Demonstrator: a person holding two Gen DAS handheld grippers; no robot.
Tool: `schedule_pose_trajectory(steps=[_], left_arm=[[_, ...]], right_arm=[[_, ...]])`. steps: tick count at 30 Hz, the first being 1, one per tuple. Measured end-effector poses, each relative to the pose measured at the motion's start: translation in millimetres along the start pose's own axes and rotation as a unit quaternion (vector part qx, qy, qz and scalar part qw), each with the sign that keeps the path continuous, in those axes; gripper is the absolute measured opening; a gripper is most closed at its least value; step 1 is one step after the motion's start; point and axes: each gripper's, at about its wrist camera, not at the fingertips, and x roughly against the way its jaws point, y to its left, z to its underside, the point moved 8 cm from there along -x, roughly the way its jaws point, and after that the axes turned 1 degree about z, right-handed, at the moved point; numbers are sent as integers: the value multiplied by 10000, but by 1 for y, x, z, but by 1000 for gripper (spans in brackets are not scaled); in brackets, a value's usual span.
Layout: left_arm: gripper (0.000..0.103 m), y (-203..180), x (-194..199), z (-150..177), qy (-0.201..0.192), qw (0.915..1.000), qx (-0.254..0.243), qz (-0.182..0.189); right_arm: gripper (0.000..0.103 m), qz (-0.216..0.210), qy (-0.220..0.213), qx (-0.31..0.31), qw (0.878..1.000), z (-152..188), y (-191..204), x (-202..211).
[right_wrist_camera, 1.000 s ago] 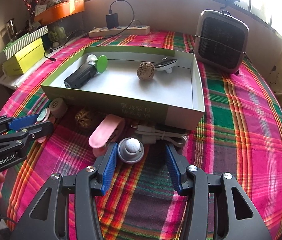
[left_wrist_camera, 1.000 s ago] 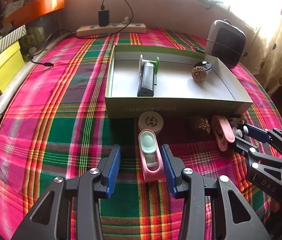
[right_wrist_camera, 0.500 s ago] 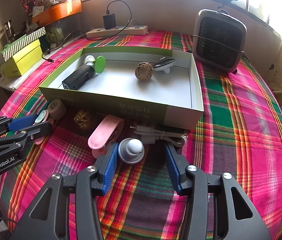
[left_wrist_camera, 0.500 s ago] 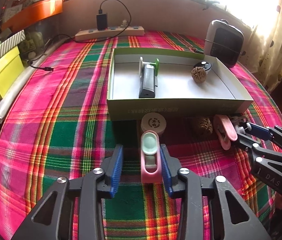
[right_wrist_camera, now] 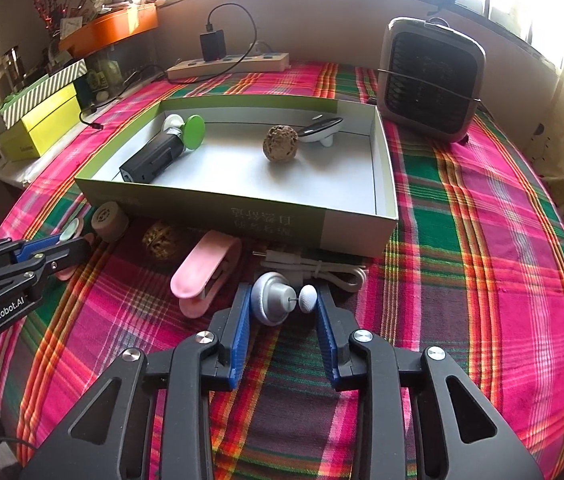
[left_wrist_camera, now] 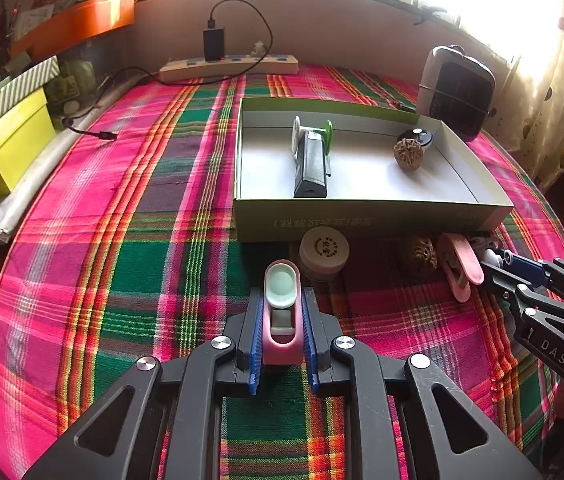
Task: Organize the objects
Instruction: 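Lift and carry the pink-and-mint clip and white dome knob into the white tray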
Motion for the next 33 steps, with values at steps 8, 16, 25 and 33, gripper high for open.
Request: schedule_pose_trajectory(steps=[8,16,25,33], left_arm=[[15,-1,0,0,-23,10000,-2,7],[15,-2,3,-2,-51,10000,-8,37],[15,-4,22,-19,-307,9993,-25,208],[15,-18,30,-41,-435,9981,-200,387]], right_arm=[[31,-22,-6,-27,10000,0,-1,0],[31,-48,-77,-51,9999,-1,-2,4],[31,-48,-259,-63,9996,-11,-5,18],[31,-55,-394,-50,9992,-24,-6,26]])
